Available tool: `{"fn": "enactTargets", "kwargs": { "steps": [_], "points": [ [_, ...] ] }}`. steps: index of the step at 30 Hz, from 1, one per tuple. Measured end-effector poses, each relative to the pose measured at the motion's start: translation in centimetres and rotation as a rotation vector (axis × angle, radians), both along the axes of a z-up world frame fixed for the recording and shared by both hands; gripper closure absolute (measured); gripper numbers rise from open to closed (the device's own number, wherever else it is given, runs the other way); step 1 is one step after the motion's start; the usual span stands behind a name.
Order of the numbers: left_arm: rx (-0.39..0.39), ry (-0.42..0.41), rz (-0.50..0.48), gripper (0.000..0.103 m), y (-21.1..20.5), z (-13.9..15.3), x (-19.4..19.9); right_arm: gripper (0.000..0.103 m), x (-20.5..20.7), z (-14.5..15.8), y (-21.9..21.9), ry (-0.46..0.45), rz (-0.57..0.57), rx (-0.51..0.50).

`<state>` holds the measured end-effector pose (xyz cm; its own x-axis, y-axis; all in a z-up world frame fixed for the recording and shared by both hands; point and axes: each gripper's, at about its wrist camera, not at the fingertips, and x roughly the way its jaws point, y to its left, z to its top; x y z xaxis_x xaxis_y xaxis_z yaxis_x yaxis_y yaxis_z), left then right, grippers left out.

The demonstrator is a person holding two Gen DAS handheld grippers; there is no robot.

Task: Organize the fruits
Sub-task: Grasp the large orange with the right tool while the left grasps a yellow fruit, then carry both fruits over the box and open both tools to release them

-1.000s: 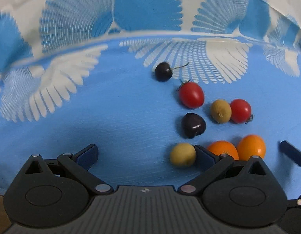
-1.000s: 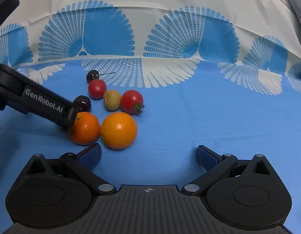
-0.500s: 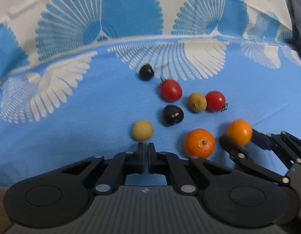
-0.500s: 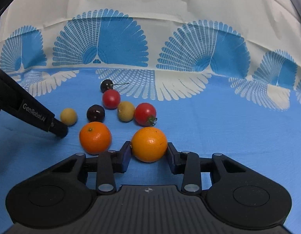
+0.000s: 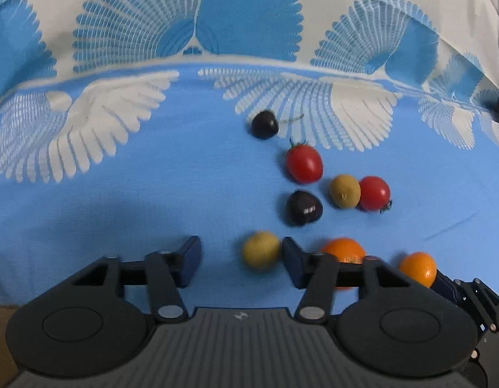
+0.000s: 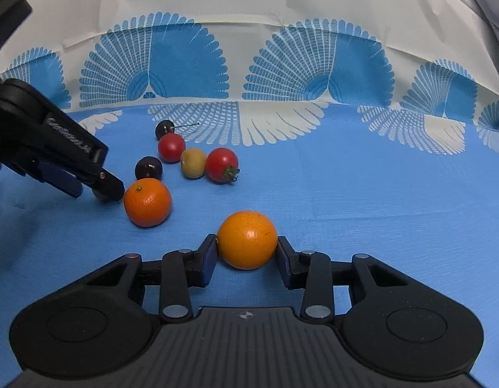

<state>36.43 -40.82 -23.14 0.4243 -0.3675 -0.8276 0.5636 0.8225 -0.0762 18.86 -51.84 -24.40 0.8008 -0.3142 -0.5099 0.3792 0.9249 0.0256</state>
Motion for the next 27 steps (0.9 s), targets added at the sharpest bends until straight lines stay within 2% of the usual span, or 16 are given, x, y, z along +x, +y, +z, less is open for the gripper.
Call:
{"fn": "enactTargets", "kwargs": {
  "steps": [6,11,15,19,27],
  "points": [
    [-0.004,-0.010,-0.025,0.076,0.7,1.5,-1.9,0.063,-1.0,1.3,0.3,-0.002,-0.016,0.033],
    [-0.065,-0.007,-0.046,0.076,5.0,6.3,-8.5,0.063,-5.9,5.5,3.4,-0.065,-0.024,0.059],
    [-0.067,0.007,-0.040,0.076,9.9,9.5,-14.4,0.063,-10.7,9.0,8.8,-0.072,0.012,0.039],
    [-0.048,0.029,0.015,0.076,15.5,12.0,-19.1,0.063,-15.1,12.0,14.5,-0.068,0.074,0.082],
    [-0.009,-0.044,0.116,0.076,26.9,16.7,-26.2,0.063,-21.1,16.4,25.2,-0.056,0.275,0.128]
  ]
}}
